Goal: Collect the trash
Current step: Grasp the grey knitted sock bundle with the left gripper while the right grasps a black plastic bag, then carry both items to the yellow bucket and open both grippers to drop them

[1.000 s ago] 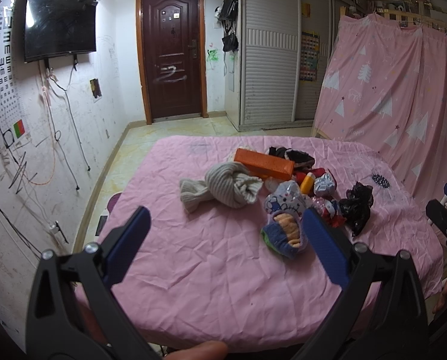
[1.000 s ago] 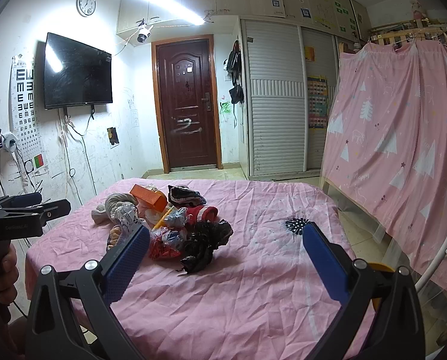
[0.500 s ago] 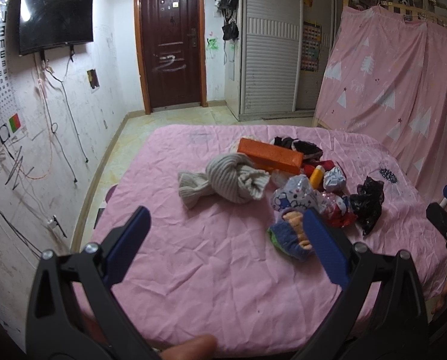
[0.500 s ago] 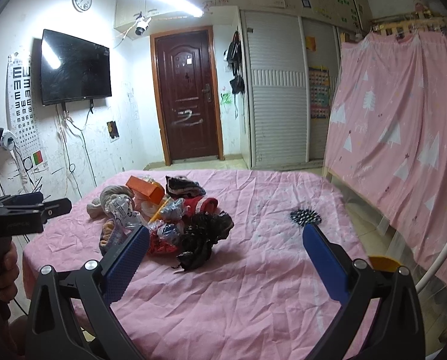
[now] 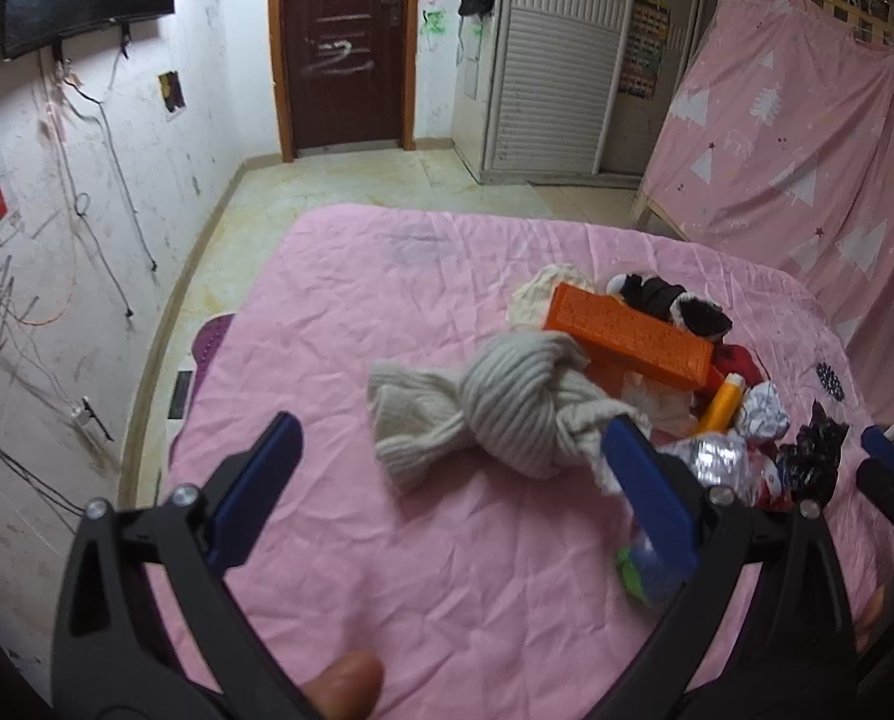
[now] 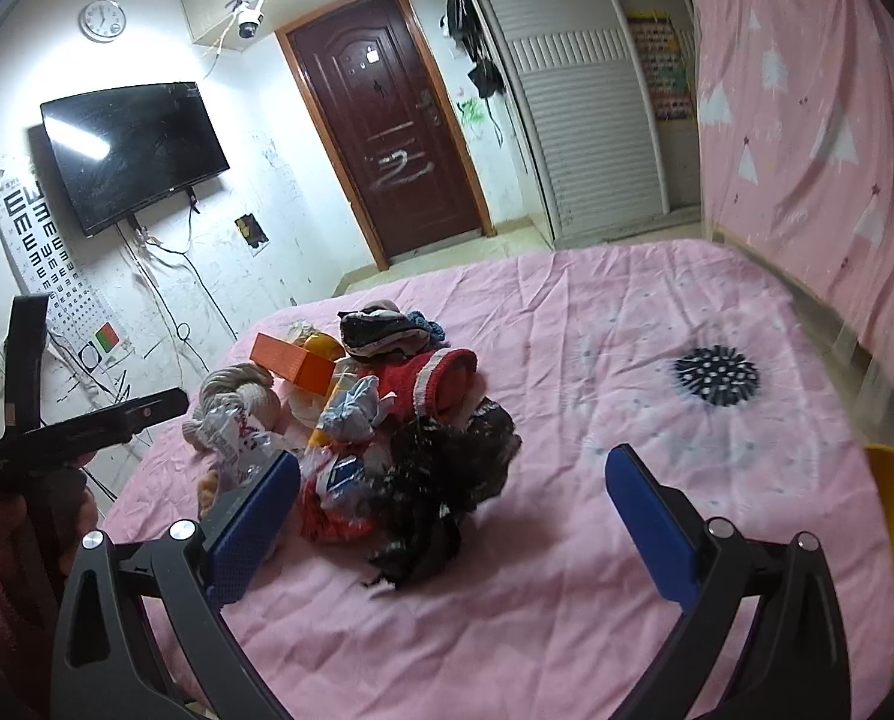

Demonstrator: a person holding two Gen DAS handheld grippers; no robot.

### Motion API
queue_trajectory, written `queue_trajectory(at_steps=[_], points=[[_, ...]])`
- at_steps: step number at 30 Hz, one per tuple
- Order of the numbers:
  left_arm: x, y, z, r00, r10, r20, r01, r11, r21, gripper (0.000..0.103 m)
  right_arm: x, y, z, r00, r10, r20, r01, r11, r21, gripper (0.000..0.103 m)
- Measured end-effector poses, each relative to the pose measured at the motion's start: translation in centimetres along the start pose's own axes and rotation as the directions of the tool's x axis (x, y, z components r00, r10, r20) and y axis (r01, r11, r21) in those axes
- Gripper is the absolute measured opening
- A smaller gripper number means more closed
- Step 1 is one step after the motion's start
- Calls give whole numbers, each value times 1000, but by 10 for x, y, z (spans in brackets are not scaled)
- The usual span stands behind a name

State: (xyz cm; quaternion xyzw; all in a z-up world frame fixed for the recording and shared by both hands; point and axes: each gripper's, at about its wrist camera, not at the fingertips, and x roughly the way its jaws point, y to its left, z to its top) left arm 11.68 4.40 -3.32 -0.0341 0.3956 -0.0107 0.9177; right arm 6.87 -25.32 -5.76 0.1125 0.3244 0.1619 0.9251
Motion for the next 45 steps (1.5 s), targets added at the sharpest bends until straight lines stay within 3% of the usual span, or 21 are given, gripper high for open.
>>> queue_trajectory(at_steps=[4,10,11,16,21,38,45], points=[[21,-9,15,998,-49,-48,49,999,9,85,16,1,2,999,4,-50,-4,1000,-3,95],[50,-26,27,988,-91,-124,98,994,54,62,33,1,4,993,-8,-119,8,1000,-2,94],[53,-26,26,986,-101,-130,108,993,49,61,35,2,4,992,-8,-129,7,1000,-4,87],[54,-18,22,981,-159,-110,159,987,-6,49,44,-7,4,986,10,-166,-3,999,39,29],[42,-10,23,978,-187,-95,184,982,-36,34,38,-14,3,990,55,-130,-45,996,80,10],[-14,-13,29,991,-137,-2,137,990,-17,27,-24,-43,4,998,3,57,-12,987,157,9],[-57,-64,42,982,-174,73,168,982,84,27,-67,-81,2,985,-73,155,38,975,219,10]])
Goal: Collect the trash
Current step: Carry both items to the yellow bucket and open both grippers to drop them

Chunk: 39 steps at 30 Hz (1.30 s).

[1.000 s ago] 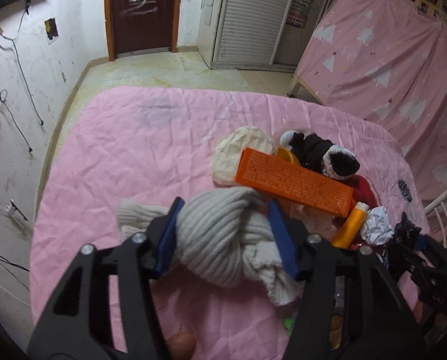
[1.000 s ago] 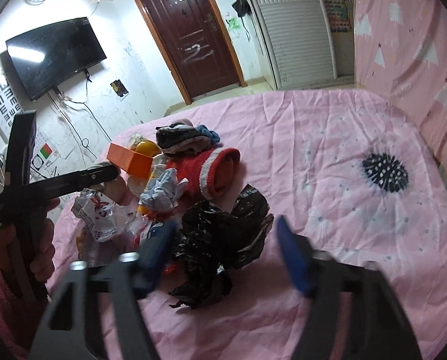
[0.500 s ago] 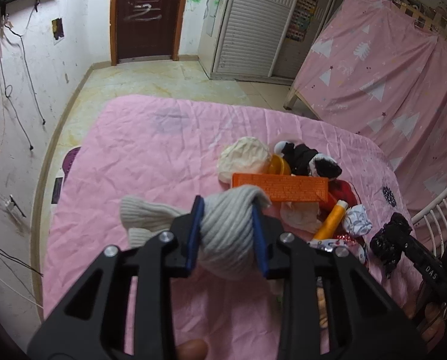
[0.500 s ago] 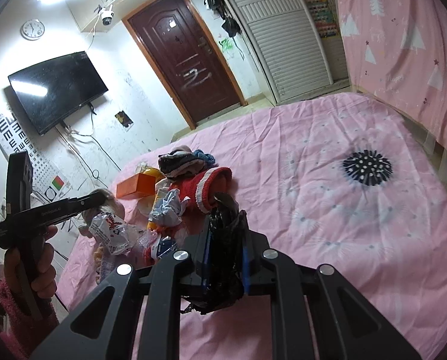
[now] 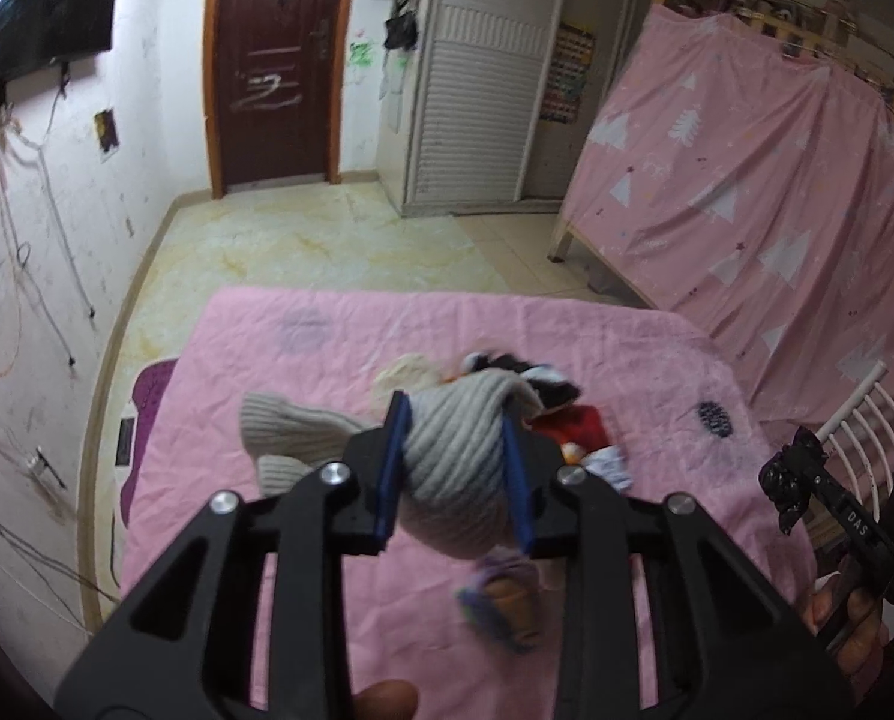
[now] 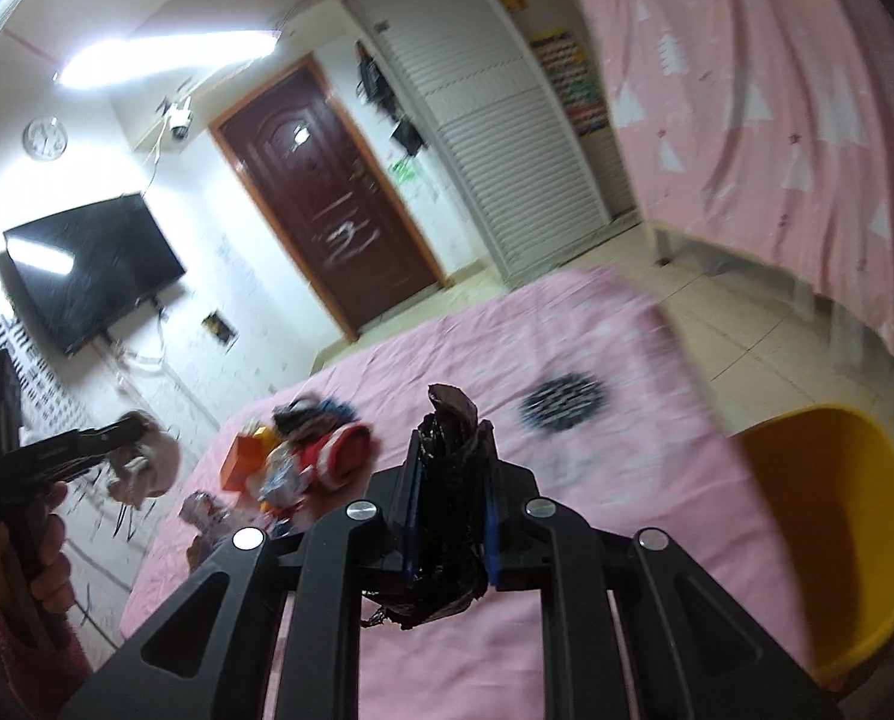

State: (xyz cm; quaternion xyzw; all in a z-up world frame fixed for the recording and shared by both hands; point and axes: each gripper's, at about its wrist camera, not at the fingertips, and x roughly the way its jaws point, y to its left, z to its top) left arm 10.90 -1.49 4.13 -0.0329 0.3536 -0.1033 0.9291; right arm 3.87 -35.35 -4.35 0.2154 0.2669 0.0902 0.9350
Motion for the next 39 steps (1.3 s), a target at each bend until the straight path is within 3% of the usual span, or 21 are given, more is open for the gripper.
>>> queue_trajectory(at_steps=[6,12,18,25,32,35,37,38,39], points=[[-7,-82,12,996,-86,10,85,989,120,27,-49,-51,9,986,-125,109,122,992,39,10],[6,-181,15,977,-207,-39,211,953,217,27,-84,-114,13,966,-211,150,193,973,125,10],[35,-273,4,948,-289,-133,315,914,255,28,-87,-161,10,967,-221,123,191,957,217,10],[84,-350,-13,929,-296,-221,352,892,285,29,-70,-195,-1,976,-212,58,188,943,273,10],[111,-375,-17,927,-272,-258,341,899,276,58,-64,-215,-7,972,-235,28,214,923,321,15],[110,-374,-20,929,-268,-255,336,900,277,58,-64,-216,-8,969,-246,28,224,919,325,31],[106,-369,-22,931,-262,-253,329,903,275,58,-63,-215,-8,969,-244,33,221,920,325,52],[104,-365,-22,932,-263,-250,328,906,270,60,-64,-214,-8,970,-240,37,215,921,325,62],[100,-361,-21,933,-264,-245,327,908,263,67,-63,-213,-8,971,-234,40,209,923,324,64]])
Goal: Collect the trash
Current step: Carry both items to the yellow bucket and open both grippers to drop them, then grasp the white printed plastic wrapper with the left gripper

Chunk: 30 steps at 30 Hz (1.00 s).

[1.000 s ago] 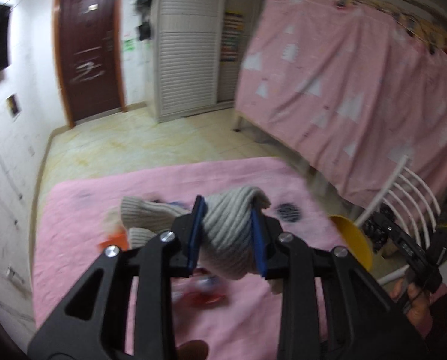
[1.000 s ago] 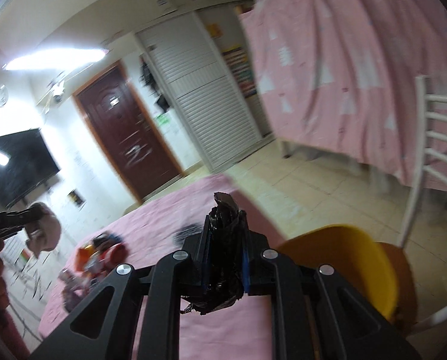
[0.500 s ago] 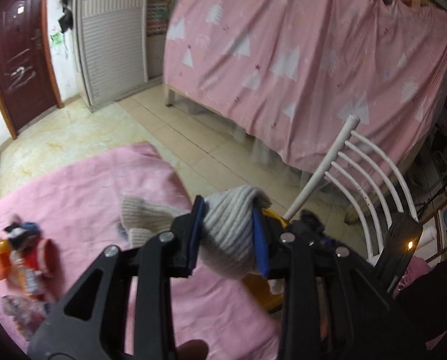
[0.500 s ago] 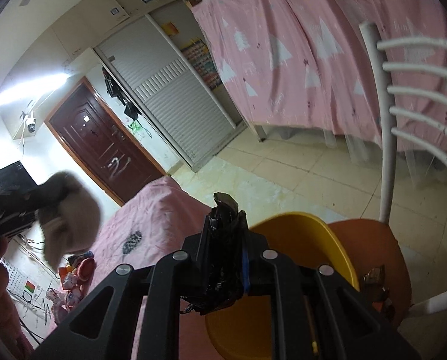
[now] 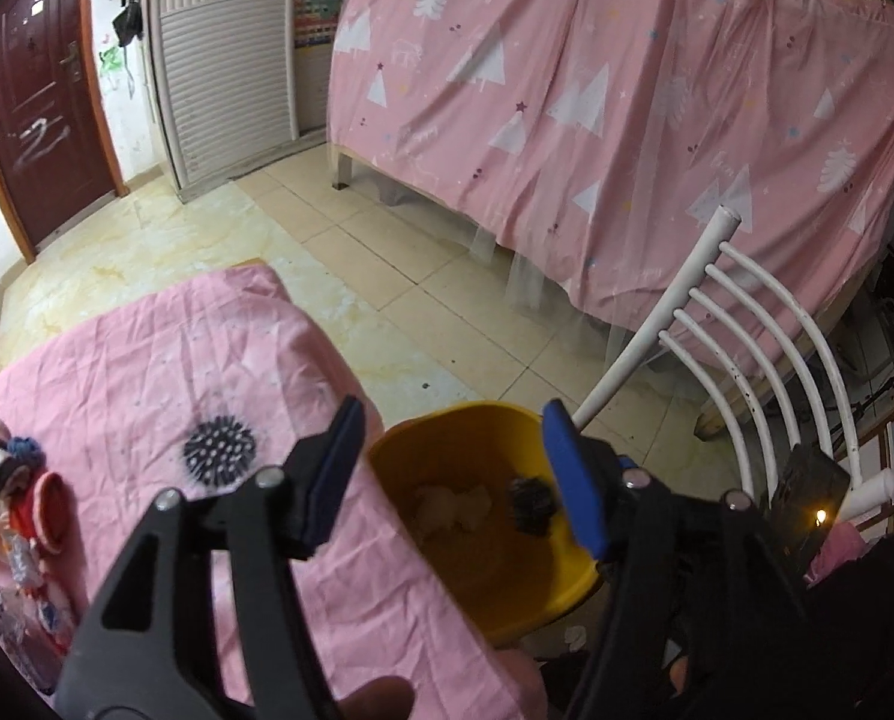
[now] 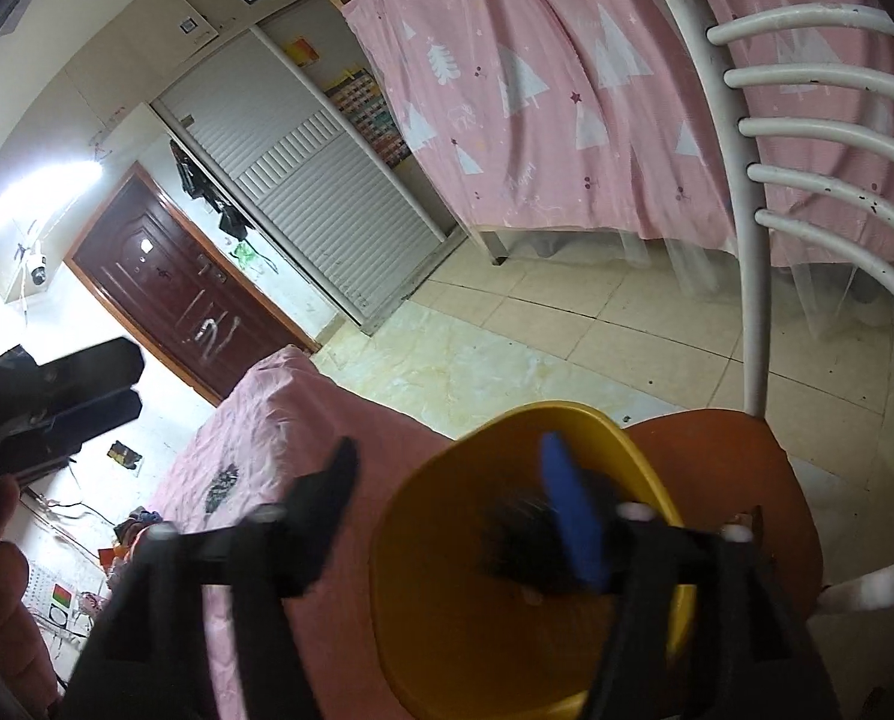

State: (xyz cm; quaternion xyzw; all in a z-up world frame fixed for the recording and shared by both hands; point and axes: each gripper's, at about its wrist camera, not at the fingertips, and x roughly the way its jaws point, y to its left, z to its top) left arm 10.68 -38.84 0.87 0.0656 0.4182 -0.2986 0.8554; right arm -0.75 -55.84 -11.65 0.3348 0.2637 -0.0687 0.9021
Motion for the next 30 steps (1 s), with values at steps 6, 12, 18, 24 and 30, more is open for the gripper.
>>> queue_trajectory(at_steps=[6,12,18,24,30], points=[[-39,21,-8,997,7,71,-4,999,-33,69,-2,14,-2,1000,15,4,-14,1000,-24,69],[-76,57,-23,991,50,126,-38,995,-98,69,-8,48,-7,998,58,12,-57,993,-99,70],[-106,95,-39,984,108,144,-92,989,-115,70,-12,94,-21,995,98,-4,-96,971,-218,74],[-143,157,-60,964,202,170,-175,971,-162,78,-12,137,-39,990,138,-40,-143,939,-313,76],[-165,213,-84,953,264,151,-228,949,-218,78,-4,178,-69,980,166,-108,-195,905,-378,77]])
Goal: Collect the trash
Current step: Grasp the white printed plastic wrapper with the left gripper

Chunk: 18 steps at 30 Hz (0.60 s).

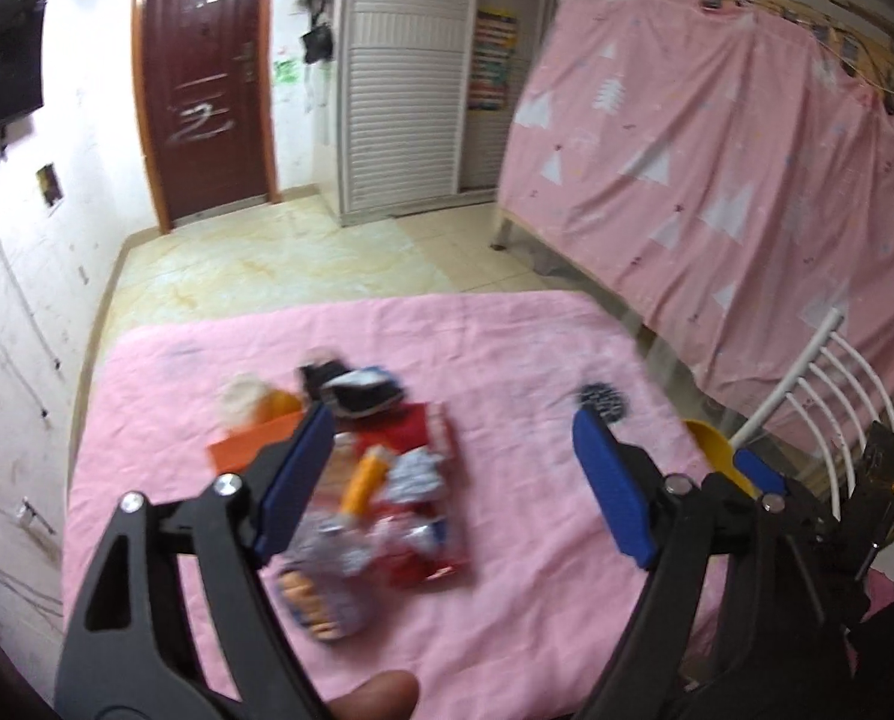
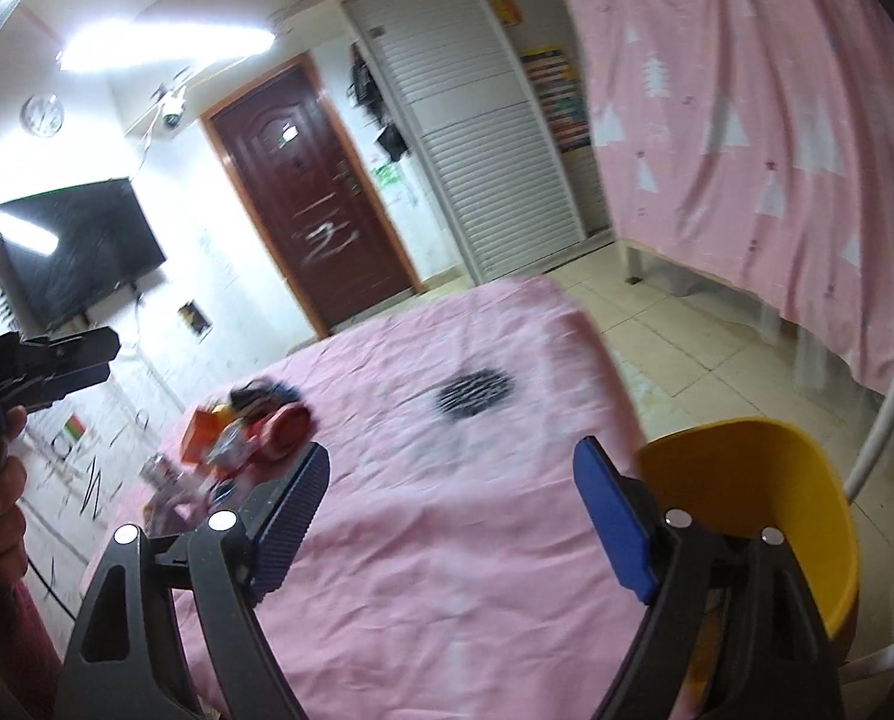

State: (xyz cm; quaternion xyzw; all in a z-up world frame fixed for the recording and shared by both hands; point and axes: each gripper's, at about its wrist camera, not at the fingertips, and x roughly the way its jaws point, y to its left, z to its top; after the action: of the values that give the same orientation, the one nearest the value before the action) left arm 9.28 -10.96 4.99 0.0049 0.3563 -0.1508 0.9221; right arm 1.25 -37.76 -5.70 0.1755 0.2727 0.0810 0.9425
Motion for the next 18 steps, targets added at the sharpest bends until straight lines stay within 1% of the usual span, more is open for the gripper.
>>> queue_trajectory(at_steps=[3,9,13,18], points=[[3,23,-7,1000,6,-23,-7,999,-36,78,11,19,-3,999,22,-32,-23,1000,-20,77],[13,53,-27,998,17,-67,-22,996,-84,78,31,60,-7,995,54,-83,-61,995,-82,77],[26,66,-38,995,15,-101,-24,995,-93,78,44,85,-14,990,63,-128,-79,990,-121,77],[49,76,-52,987,-14,-158,-4,994,-113,78,59,106,-22,982,61,-180,-90,983,-159,77]])
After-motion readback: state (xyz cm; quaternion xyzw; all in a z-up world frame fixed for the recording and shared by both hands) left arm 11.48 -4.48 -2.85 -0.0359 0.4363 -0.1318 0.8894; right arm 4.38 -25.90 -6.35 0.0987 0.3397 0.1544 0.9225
